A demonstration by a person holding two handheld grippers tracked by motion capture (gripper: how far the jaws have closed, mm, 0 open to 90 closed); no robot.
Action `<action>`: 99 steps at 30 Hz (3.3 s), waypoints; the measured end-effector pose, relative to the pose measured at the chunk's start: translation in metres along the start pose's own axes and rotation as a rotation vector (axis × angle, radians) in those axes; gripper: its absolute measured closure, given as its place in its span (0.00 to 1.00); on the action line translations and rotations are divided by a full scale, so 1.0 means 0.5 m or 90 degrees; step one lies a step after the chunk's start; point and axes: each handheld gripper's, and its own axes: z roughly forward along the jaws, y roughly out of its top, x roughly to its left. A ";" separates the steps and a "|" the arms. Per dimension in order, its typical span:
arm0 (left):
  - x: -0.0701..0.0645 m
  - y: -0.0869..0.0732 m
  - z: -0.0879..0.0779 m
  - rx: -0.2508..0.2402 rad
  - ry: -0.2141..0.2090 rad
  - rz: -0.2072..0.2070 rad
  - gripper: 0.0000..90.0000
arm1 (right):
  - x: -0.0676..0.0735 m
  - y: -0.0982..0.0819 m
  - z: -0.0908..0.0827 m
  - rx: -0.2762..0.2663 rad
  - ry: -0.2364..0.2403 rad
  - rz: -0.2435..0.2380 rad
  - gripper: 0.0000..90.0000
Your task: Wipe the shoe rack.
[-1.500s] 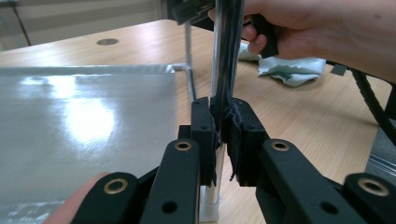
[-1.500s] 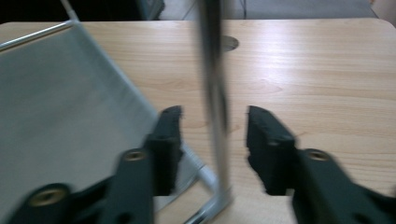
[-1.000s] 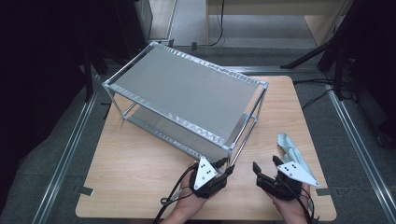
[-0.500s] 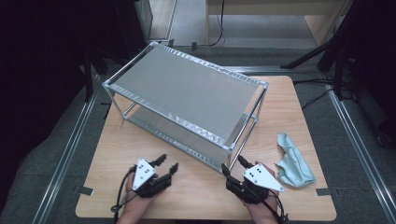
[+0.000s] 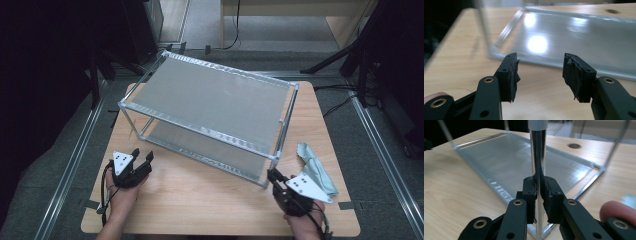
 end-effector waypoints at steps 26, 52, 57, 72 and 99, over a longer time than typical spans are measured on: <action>0.061 0.014 -0.042 0.035 -0.062 -0.025 0.88 | -0.093 0.016 0.008 0.006 -0.081 0.073 0.88; 0.008 -0.077 -0.179 -0.015 -0.083 -0.057 0.76 | -0.195 0.051 0.044 -0.013 0.010 0.094 0.58; 0.005 -0.074 -0.182 -0.026 -0.062 -0.053 0.85 | -0.235 0.044 -0.026 -0.013 -0.036 0.115 0.52; 0.011 -0.071 -0.173 -0.031 -0.043 -0.047 0.88 | -0.135 -0.005 0.095 0.052 -0.059 0.073 0.63; 0.011 -0.073 -0.194 -0.050 -0.138 -0.009 0.76 | -0.221 -0.005 -0.070 -0.020 -0.035 0.076 0.63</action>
